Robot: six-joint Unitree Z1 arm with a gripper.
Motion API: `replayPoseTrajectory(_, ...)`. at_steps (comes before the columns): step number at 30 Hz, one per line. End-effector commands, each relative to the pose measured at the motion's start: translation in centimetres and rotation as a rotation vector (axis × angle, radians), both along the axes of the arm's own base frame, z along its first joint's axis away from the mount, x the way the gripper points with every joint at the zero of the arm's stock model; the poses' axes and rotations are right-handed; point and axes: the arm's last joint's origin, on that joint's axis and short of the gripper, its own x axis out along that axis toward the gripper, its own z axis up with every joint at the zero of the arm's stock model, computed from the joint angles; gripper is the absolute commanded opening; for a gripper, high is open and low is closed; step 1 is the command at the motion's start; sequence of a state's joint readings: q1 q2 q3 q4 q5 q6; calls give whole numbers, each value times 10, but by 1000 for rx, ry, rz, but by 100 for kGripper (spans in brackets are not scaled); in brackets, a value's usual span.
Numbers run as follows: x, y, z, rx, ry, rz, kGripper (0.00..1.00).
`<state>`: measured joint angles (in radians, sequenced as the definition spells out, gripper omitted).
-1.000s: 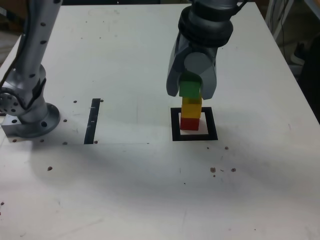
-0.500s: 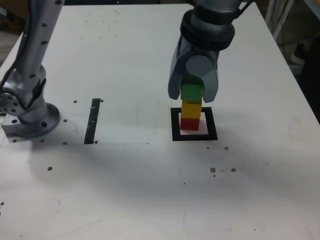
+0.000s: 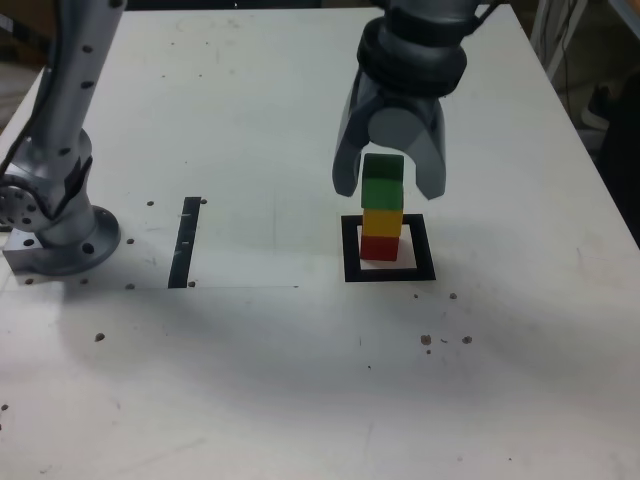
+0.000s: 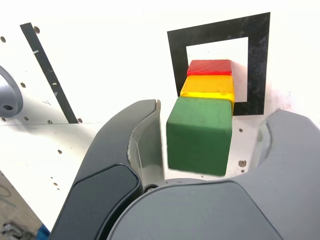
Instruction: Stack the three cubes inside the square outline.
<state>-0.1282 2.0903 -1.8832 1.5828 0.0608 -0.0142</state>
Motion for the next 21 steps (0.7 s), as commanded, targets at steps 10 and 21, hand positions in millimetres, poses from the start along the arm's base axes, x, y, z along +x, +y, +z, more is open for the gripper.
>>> replayPoseTrajectory(10,-84,10,75,-18,-137,-27,99)
replayPoseTrajectory(21,-165,23,45,-6,11,-7,99)
